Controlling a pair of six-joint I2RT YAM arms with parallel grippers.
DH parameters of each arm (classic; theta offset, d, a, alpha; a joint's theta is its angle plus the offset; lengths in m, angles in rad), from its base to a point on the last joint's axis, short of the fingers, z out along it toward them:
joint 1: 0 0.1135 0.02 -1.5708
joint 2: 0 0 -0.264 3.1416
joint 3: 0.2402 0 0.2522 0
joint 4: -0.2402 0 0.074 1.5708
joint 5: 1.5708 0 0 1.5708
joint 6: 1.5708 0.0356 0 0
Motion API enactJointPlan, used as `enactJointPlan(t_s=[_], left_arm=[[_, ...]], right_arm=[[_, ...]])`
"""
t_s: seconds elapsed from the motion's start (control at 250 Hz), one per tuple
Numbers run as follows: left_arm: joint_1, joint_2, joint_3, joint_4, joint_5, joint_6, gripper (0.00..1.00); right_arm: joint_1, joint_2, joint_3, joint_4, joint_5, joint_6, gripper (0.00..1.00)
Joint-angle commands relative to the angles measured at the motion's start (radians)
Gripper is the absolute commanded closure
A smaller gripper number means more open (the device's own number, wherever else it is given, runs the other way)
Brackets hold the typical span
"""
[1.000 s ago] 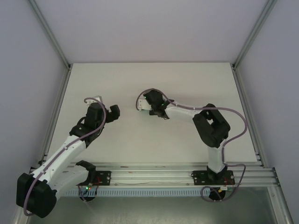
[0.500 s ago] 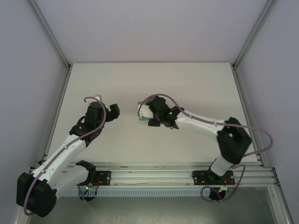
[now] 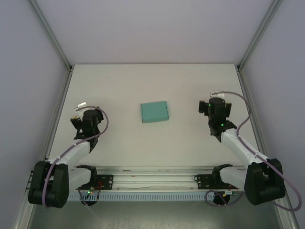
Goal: Assemble paper box
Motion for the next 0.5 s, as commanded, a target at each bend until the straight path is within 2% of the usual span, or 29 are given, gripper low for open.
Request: enactJointPlan(t_s=[0.0, 0.028, 0.088, 0.128, 0.176, 0.212, 0.252, 0.28, 0.296, 0.316, 0.344, 0.36, 0.4, 0.424, 0.496], left_arm=[[0.023, 0.096, -0.091, 0.406, 0.073, 0.089, 0.00], [0.025, 0.129, -0.094, 0.465, 0.072, 0.106, 0.00], [0.031, 0.147, -0.044, 0.389, 0.123, 0.101, 0.00], [0.039, 0.186, -0.026, 0.412, 0.156, 0.115, 0.00], [0.043, 0.227, -0.003, 0.430, 0.177, 0.134, 0.00], [0.054, 0.284, -0.020, 0.534, 0.201, 0.140, 0.00], [0.082, 0.393, -0.040, 0.658, 0.289, 0.140, 0.00], [0.081, 0.449, -0.049, 0.779, 0.299, 0.175, 0.00], [0.079, 0.452, -0.047, 0.787, 0.307, 0.182, 0.00], [0.078, 0.423, -0.033, 0.706, 0.317, 0.168, 0.00], [0.081, 0.377, 0.003, 0.550, 0.318, 0.145, 0.00], [0.081, 0.375, 0.009, 0.534, 0.316, 0.145, 0.00], [0.079, 0.422, -0.028, 0.686, 0.317, 0.168, 0.00], [0.079, 0.431, -0.036, 0.720, 0.314, 0.172, 0.00], [0.079, 0.385, 0.003, 0.559, 0.309, 0.150, 0.00]], right_arm=[[-0.033, 0.004, -0.131, 0.324, -0.021, 0.082, 0.00], [-0.043, 0.020, -0.173, 0.416, -0.034, 0.056, 0.00], [-0.062, 0.077, -0.253, 0.629, -0.029, 0.019, 0.00], [-0.086, 0.129, -0.278, 0.723, -0.021, 0.070, 0.00], [-0.135, 0.185, -0.283, 0.766, -0.109, 0.102, 0.00], [-0.165, 0.249, -0.279, 0.800, -0.161, 0.117, 0.00], [-0.180, 0.330, -0.269, 0.846, -0.192, 0.118, 0.00], [-0.183, 0.404, -0.255, 0.915, -0.212, 0.111, 0.00], [-0.183, 0.436, -0.244, 0.951, -0.218, 0.104, 0.00], [-0.184, 0.432, -0.218, 0.909, -0.220, 0.106, 0.00], [-0.194, 0.381, -0.160, 0.707, -0.223, 0.125, 0.00], [-0.208, 0.365, -0.138, 0.619, -0.239, 0.140, 0.00], [-0.237, 0.402, -0.158, 0.717, -0.269, 0.161, 0.00], [-0.235, 0.413, -0.180, 0.780, -0.260, 0.157, 0.00], [-0.234, 0.379, -0.159, 0.686, -0.239, 0.164, 0.00]])
